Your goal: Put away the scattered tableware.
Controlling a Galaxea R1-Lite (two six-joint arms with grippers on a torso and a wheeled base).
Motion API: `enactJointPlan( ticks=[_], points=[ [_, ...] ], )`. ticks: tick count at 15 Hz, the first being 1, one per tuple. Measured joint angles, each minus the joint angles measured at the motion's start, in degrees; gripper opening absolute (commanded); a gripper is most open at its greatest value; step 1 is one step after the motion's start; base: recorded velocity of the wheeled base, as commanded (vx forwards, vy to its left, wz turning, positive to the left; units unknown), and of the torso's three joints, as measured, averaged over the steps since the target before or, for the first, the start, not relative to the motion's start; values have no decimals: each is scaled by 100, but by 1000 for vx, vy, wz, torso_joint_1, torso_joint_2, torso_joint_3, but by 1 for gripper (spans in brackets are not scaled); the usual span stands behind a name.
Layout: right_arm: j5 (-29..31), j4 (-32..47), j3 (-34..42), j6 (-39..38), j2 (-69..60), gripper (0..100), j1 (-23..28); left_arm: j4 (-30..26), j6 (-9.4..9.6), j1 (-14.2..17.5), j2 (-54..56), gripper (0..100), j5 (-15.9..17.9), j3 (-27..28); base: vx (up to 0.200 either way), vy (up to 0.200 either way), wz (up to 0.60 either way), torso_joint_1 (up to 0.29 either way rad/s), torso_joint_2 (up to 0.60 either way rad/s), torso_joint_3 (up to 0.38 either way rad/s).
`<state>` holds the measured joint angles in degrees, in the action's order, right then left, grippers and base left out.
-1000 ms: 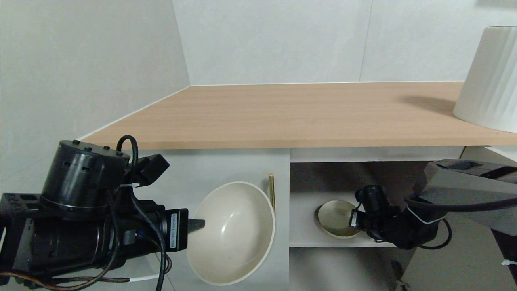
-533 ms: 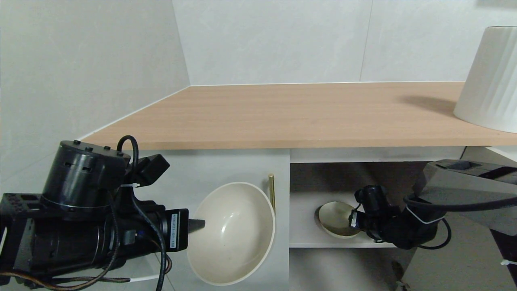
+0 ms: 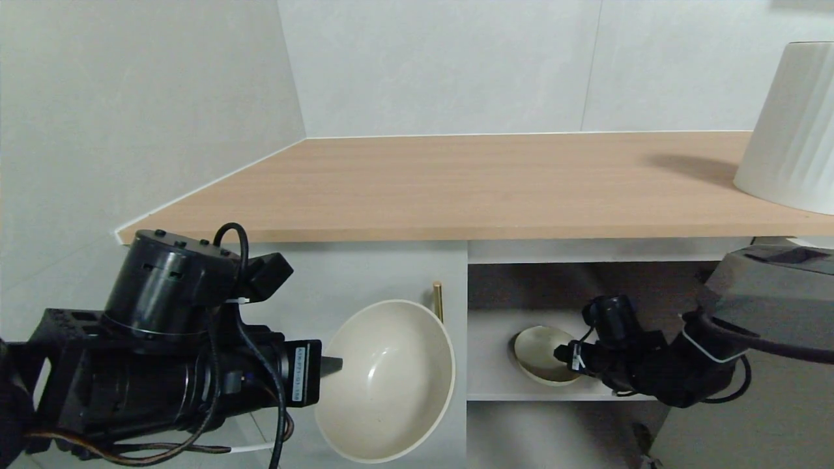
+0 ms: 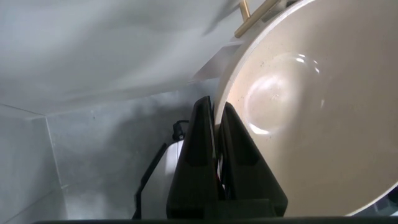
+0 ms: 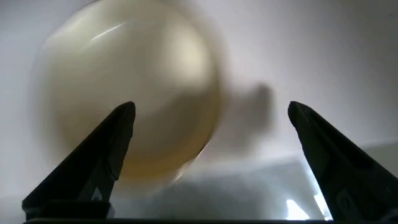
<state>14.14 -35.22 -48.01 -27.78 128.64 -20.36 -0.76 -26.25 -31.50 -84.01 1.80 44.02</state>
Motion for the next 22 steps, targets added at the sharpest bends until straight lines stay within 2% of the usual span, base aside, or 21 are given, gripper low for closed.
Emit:
enactJointPlan(
  ticks=[4,5,7,8,9,12,15,19,22],
  points=[
    [-719,969,619,560,-1723,100,-681,-11,171,-284,-362,0,-107,184,0,0,0,0,0,0],
    [-879,1264,663,595,-2068,100,-825,-6,283,-330,-439,0,-205,223,0,0,0,0,0,0],
    [-1352,2044,663,636,-2951,100,-1073,-9,580,-529,-825,0,-691,421,0,0,0,0,0,0],
    [-1526,2436,622,652,-3360,100,-1184,-17,635,-684,-1026,0,-847,523,0,0,0,0,0,0],
    [-1657,2750,573,666,-3729,100,-1337,-37,622,-877,-1230,0,-941,592,0,0,0,0,0,0],
    [-1788,3027,564,690,-4415,100,-1930,-112,194,-1425,-1709,0,-1240,672,0,0,0,0,0,0],
    [-1764,3024,695,848,-4523,100,-2264,-101,137,-1657,-1910,0,-1253,750,0,0,0,0,0,0],
    [-1712,3007,779,870,-4269,100,-2473,-94,-74,-1853,-1872,0,-1262,851,0,0,0,0,0,0],
    [-1471,2989,780,868,-4083,100,-2503,-99,-84,-1965,-1740,0,-1262,864,0,0,0,0,0,0]
  ],
)
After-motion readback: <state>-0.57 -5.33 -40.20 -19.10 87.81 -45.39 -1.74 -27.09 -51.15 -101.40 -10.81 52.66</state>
